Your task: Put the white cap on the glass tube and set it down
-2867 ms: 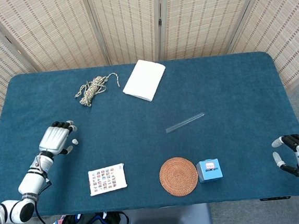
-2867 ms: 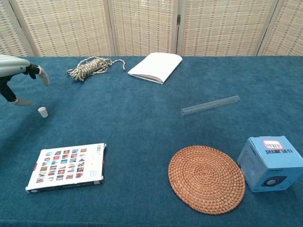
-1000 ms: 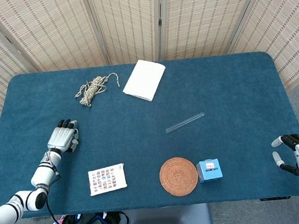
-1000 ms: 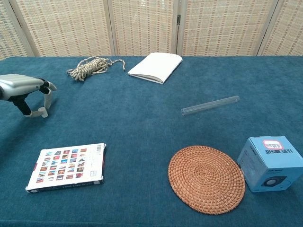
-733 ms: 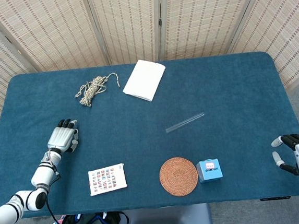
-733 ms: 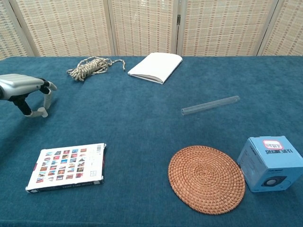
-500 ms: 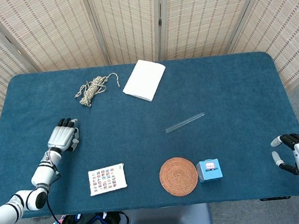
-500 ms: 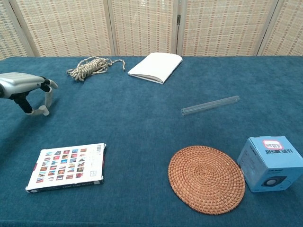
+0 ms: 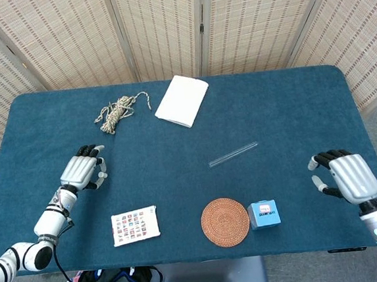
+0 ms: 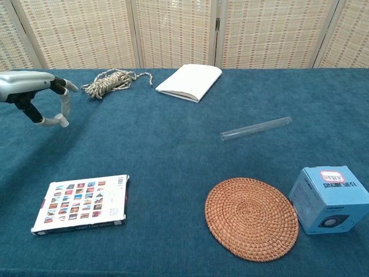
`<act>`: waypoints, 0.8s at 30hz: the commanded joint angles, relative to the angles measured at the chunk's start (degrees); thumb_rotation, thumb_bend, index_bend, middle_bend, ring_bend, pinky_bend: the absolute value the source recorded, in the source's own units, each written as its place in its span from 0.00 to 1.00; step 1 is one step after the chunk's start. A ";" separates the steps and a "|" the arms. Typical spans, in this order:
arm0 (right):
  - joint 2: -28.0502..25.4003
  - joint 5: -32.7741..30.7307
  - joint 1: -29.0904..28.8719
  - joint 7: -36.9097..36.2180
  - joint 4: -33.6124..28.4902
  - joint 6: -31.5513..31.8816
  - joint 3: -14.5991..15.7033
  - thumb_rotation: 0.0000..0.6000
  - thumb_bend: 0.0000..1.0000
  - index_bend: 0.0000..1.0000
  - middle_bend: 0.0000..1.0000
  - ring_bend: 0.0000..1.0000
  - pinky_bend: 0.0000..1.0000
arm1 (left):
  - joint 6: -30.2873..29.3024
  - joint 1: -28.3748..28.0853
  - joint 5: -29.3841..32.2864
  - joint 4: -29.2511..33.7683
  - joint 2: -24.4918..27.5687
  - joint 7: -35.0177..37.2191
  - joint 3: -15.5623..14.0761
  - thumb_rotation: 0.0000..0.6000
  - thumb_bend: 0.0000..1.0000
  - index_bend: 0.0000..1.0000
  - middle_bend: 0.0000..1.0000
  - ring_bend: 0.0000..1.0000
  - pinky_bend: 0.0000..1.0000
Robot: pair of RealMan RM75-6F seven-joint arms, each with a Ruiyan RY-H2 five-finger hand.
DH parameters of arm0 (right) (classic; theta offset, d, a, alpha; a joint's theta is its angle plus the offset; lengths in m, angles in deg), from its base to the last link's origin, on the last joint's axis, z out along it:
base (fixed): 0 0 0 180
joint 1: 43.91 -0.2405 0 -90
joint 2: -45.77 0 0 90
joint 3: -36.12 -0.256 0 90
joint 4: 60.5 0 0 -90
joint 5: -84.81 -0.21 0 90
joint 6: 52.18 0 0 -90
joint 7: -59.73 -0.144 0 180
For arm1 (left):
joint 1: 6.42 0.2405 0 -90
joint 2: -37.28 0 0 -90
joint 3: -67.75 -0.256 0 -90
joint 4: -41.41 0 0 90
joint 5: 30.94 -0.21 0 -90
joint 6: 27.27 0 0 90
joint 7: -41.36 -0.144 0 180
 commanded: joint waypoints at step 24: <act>21.87 -13.59 -32.94 10.35 23.12 -33.24 -4.38 1.00 0.31 0.47 0.98 1.00 1.00 | -3.06 0.09 1.26 9.78 5.63 -4.72 -0.80 1.00 0.38 0.53 0.05 0.00 0.00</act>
